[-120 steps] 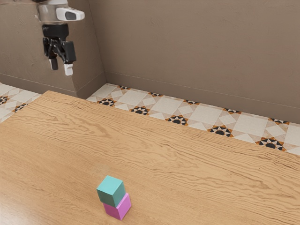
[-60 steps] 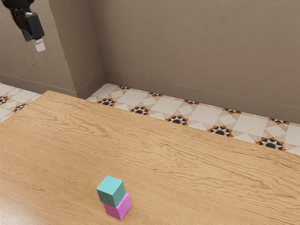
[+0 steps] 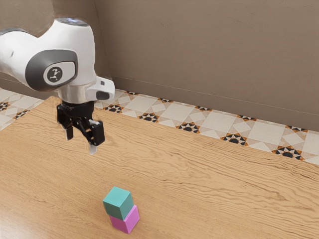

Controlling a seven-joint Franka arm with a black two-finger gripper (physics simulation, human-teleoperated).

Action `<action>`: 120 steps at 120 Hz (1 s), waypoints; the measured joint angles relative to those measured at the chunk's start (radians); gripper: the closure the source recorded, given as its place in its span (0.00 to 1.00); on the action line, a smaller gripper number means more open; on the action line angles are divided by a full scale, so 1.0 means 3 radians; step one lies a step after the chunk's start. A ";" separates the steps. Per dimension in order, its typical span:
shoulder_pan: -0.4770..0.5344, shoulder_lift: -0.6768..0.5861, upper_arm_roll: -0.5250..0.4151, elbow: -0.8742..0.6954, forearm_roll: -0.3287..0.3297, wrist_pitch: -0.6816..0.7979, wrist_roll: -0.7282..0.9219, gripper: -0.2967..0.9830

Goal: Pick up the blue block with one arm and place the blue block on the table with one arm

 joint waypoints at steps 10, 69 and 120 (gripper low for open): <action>0.0014 -0.0027 -0.0156 -0.0452 -0.0222 0.0469 -0.0226 0.23; 0.0043 0.0164 -0.0453 -0.1129 -0.0424 0.1715 -0.1488 0.23; 0.0010 0.0341 -0.0529 -0.1137 -0.0259 0.2063 -0.1893 0.23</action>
